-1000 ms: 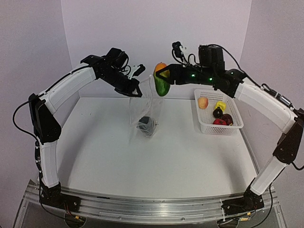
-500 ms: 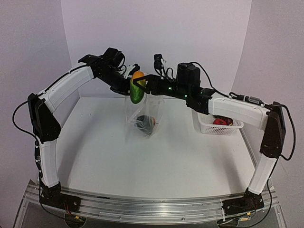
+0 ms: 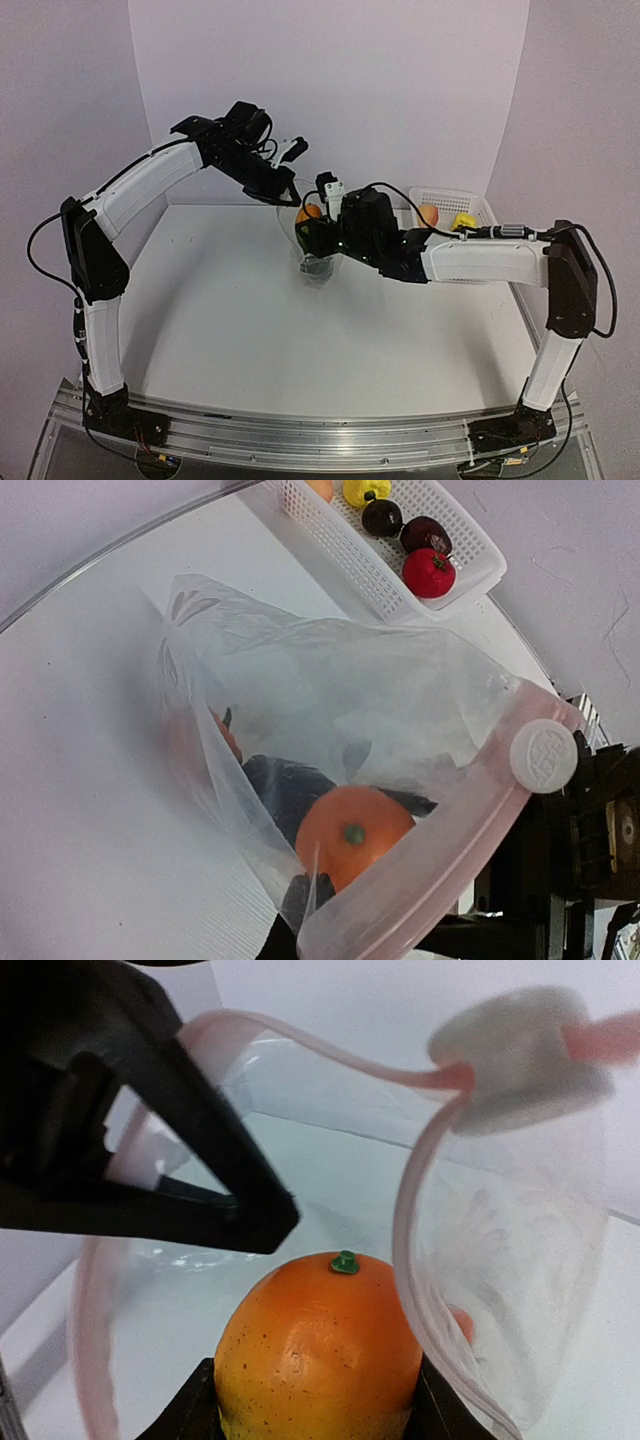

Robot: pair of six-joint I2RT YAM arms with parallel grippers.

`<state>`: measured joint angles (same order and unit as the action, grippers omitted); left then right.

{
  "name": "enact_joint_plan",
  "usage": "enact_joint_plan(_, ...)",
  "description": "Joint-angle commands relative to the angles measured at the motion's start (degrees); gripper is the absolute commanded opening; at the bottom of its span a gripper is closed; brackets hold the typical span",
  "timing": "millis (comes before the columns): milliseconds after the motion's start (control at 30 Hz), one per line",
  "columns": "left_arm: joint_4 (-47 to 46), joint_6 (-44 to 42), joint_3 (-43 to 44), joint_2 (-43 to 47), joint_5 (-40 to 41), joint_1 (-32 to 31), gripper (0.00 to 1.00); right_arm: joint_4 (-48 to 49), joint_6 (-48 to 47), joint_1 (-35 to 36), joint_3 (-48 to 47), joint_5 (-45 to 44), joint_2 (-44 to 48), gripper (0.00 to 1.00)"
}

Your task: Place the food in the zip-top bag and seal the zipper

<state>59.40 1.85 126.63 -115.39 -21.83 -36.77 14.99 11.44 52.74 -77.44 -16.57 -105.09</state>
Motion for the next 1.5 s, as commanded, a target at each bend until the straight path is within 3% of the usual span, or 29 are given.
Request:
enact_joint_plan(0, -1.9, 0.5, 0.5, 2.4, -2.2, 0.4, 0.00, -12.9, -6.5, -0.5, -9.8, -9.2, -2.3, 0.05)
enact_joint_plan(67, -1.9, 0.5, 0.3, 2.4, -2.6, 0.4, 0.00, -17.2, -7.1, -0.5, -13.2, -9.5, -4.1, 0.10)
enact_joint_plan(133, -1.9, 0.5, 0.1, 2.6, -2.9, 0.4, 0.00, -19.4, -7.8, -0.5, -15.8, -10.0, -5.1, 0.21)
enact_joint_plan(400, -2.1, 0.9, -0.8, 2.8, -5.2, 0.6, 0.00, -27.2, -9.8, -0.5, -25.5, -7.1, -6.4, 0.86)
enact_joint_plan(767, -2.3, 1.7, -0.8, 2.7, -5.0, 1.7, 0.00, -31.8, -9.8, -0.7, -30.9, 6.2, 3.2, 0.90)
enact_joint_plan(900, -2.5, 1.9, -0.8, 2.5, -4.6, 2.4, 0.00, -37.2, -3.3, -3.8, -33.4, 12.2, 8.0, 0.90)
enact_joint_plan(1033, -2.6, 2.2, -0.9, 2.6, -4.1, 2.5, 0.00, -43.9, 5.0, -11.7, -33.1, 12.9, 12.9, 0.89)
enact_joint_plan(1200, -2.5, 2.2, -0.4, 2.8, -3.8, 2.5, 0.00, -56.3, 6.8, -22.3, -32.2, 7.5, 13.6, 0.88)
enact_joint_plan(1467, -2.3, 1.7, -1.3, 3.6, -3.2, 2.5, 0.00, -76.4, 3.7, -39.3, -40.4, 2.3, -1.7, 0.93)
